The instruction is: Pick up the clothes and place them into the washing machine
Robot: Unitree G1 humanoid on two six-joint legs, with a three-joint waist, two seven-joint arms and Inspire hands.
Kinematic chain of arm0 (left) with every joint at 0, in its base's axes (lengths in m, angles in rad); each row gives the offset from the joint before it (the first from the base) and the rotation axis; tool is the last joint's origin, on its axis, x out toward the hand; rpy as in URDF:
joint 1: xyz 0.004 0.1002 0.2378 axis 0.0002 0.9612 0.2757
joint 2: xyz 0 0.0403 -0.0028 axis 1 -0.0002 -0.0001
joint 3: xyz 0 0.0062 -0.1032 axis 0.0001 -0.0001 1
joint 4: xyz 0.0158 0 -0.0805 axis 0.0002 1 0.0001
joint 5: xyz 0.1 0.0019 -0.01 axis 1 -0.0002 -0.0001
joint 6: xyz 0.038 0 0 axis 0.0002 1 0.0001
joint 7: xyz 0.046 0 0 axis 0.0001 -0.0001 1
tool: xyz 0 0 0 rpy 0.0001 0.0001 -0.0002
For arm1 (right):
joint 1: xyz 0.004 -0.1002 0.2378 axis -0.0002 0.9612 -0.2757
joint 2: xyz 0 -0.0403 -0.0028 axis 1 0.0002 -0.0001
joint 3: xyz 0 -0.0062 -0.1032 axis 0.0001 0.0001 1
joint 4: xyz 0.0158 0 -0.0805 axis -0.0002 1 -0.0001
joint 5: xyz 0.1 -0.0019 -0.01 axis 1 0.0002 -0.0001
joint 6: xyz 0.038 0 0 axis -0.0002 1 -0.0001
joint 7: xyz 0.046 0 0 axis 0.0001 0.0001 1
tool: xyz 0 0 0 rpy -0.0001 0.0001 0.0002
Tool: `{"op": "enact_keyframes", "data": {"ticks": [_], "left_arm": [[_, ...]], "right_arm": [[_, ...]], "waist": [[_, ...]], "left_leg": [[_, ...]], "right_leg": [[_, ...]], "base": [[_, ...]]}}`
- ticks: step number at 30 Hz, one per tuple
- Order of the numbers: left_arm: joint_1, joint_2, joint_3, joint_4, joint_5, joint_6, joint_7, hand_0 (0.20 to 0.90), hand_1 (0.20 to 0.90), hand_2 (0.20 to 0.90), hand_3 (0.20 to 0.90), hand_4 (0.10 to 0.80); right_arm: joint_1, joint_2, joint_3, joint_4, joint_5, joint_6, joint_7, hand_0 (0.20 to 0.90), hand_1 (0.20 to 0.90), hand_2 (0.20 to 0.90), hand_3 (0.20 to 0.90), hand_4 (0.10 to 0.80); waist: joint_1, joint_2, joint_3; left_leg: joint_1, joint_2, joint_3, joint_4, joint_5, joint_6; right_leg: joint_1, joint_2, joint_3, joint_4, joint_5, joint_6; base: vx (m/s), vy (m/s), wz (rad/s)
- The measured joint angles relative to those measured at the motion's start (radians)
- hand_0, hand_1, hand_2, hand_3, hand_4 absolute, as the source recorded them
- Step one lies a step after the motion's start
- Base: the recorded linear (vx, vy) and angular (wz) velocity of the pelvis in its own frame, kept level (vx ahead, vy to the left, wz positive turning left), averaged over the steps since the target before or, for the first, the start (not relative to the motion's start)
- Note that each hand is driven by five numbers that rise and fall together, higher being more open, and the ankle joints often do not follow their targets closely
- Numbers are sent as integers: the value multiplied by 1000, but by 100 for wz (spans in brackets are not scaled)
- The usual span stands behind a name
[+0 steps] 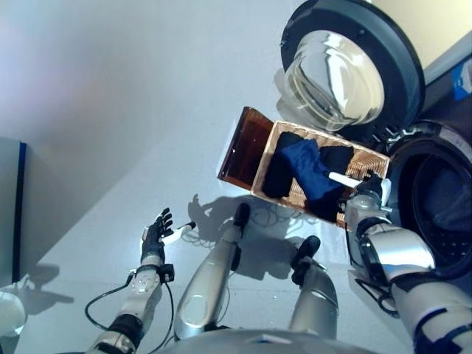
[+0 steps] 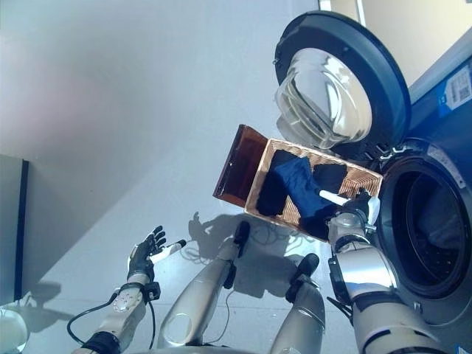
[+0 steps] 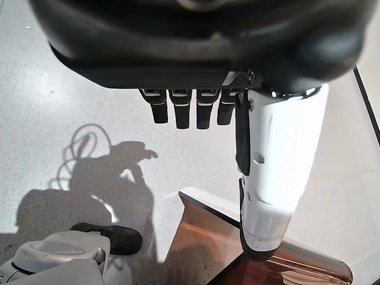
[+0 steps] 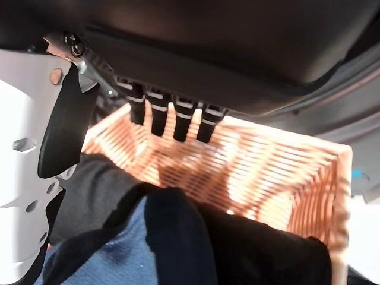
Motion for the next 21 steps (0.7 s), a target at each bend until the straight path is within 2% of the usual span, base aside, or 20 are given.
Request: {"op": "enact_keyframes", "data": {"ticks": [7, 10, 16, 21], "left_arm": [[-4, 0, -7, -1, 0, -17, 21, 900, 900, 900, 900, 800], [7, 2, -8, -32, 0, -17, 31, 900, 900, 900, 900, 800], [9, 9, -11, -63, 0, -19, 45, 900, 900, 900, 900, 800], [18, 10, -38, -66, 0, -19, 58, 900, 900, 900, 900, 800]], "right_arm": [[-22, -4, 0, 12, 0, 1, -24, 900, 900, 900, 900, 800], [-28, -10, -5, 13, 0, 1, -31, 900, 900, 900, 900, 800], [-67, -30, -25, 28, 4, 2, -72, 900, 900, 900, 900, 800], [-97, -42, -37, 33, 29, 0, -106, 900, 900, 900, 900, 800]], "waist": [[0, 4, 1], [5, 6, -1], [25, 24, -12], [28, 54, -32]], "left_leg": [[-37, -2, -3, 6, 0, 1], [-37, -12, -8, 6, -1, 2], [-56, -21, -12, 12, -2, 4], [-70, -35, -15, 13, -1, 5]], "right_leg": [[-32, -2, -2, 8, -1, -1], [-34, -13, -4, 17, -9, 4], [-51, -22, -5, 23, -13, 6], [-64, -36, -4, 27, -15, 14]], "base": [[13, 5, 1], [27, 17, 10], [18, 11, 4], [11, 19, 6]]}}
